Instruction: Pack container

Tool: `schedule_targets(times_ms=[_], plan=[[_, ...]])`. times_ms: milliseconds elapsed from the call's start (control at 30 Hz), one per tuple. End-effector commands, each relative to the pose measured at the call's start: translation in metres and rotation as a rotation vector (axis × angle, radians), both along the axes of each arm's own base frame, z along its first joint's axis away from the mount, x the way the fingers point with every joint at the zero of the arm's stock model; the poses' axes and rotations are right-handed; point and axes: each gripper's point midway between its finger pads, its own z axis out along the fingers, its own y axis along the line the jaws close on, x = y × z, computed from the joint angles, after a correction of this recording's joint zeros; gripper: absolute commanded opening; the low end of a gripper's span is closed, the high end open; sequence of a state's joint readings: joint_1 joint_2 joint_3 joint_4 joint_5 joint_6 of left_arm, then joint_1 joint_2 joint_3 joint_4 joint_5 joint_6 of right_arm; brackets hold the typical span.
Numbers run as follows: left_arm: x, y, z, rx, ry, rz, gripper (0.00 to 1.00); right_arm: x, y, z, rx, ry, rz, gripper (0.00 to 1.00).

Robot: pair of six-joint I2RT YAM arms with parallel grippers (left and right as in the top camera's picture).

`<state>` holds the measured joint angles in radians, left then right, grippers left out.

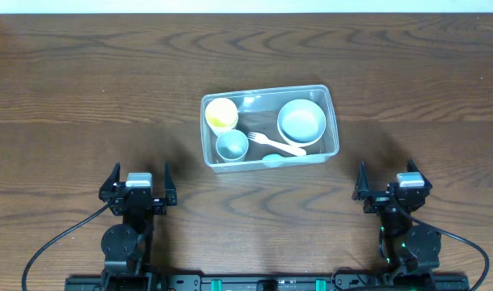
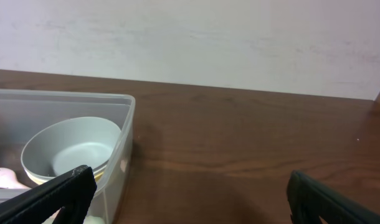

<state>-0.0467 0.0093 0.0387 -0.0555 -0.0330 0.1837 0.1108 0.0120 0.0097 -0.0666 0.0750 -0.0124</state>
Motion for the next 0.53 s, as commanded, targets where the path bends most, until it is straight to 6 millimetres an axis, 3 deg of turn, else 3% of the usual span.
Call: schedule_targets(times_ms=[0,500], plan=[[0.0004,0.0013,-0.0190,-0.006,0.042,0.007,0.98,-0.0003,0.0025,-0.0009,-0.014,-0.002,0.012,0.99],[0.0004,0.0013,-0.0191,-0.006,0.043,0.007,0.98,-0.0003,0.0025,-0.0010,-0.014,-0.001,0.012,0.99]])
